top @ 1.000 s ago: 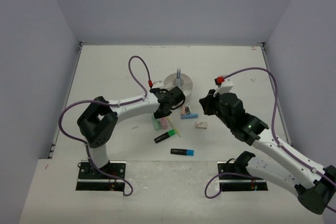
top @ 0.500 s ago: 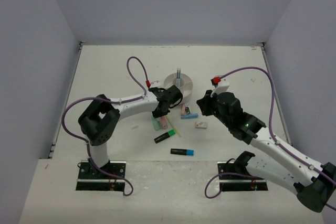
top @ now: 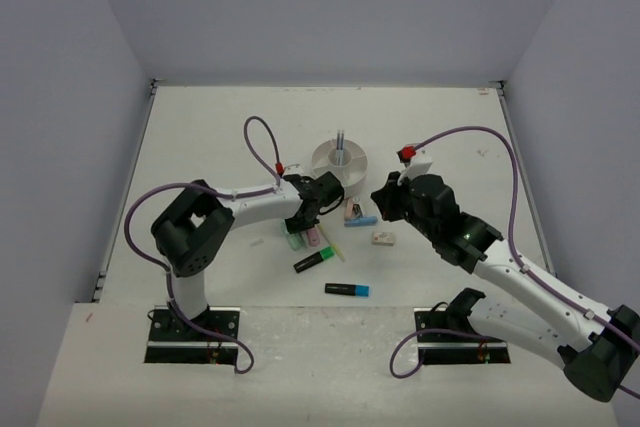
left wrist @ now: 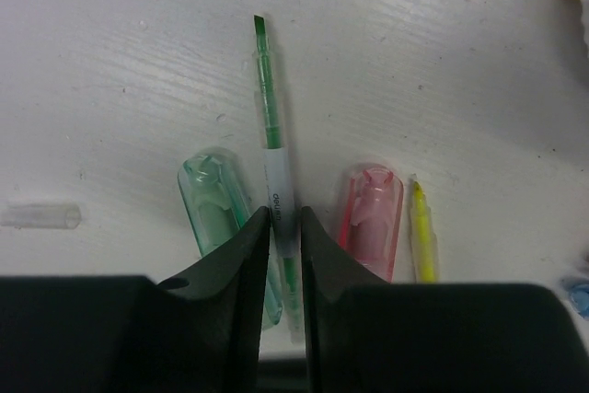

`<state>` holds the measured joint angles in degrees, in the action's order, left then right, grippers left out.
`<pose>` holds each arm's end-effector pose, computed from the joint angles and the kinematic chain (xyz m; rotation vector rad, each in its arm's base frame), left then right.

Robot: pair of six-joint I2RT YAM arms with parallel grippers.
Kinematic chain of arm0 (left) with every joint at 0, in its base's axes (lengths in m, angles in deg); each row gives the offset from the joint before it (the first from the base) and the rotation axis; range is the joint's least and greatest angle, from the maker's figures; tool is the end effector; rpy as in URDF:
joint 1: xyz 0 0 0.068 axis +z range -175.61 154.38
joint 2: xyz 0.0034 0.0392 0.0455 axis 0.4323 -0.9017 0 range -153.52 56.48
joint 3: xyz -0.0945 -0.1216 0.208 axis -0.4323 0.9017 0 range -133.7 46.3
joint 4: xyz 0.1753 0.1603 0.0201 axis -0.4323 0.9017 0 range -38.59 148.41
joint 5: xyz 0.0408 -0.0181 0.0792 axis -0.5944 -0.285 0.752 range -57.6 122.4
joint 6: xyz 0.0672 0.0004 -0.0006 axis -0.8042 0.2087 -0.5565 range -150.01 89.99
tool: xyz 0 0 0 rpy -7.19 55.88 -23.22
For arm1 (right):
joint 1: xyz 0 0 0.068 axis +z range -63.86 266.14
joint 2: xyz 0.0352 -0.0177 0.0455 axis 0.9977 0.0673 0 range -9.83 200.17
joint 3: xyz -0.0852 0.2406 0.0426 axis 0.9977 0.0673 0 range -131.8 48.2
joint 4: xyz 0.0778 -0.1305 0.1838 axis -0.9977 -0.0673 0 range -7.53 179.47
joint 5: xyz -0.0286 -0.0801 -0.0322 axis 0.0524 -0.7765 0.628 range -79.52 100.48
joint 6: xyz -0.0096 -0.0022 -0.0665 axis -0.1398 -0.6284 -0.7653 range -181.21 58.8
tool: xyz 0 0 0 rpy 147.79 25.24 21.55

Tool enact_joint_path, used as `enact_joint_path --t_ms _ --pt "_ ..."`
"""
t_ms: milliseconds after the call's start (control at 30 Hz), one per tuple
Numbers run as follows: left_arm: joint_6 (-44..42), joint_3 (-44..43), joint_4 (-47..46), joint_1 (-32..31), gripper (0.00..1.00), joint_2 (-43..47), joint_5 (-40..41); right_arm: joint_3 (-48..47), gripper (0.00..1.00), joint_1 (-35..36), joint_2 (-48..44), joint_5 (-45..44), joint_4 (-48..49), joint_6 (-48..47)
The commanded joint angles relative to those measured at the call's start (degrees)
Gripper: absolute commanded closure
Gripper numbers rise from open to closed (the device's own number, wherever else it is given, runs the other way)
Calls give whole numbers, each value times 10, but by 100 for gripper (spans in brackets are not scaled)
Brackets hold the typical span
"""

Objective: Sort the stationery into containers
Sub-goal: Pick up the pen from the center of the board, then close the pen cap on the pen.

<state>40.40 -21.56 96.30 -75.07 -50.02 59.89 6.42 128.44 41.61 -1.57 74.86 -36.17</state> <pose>0.2229 -0.2226 0.1413 -0.5207 2.6131 0.1959 0.1606 0.1311 0.2787 -0.1672 2.0197 0.5466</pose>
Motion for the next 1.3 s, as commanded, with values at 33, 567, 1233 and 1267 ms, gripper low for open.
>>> enact_joint_path --t_ms 33,567,1233,1267 --pt "1 25 -33 4 82 -6 -3 -3 100 -1 2 11 27 -4" --pt "-195 53 -135 1 100 237 24 85 100 -2 -76 40 247 80" --pt "-391 345 -654 -1 100 561 -469 180 100 0 152 191 1069 182" --pt "-391 344 -653 -1 100 558 -464 181 100 0 146 190 1065 179"
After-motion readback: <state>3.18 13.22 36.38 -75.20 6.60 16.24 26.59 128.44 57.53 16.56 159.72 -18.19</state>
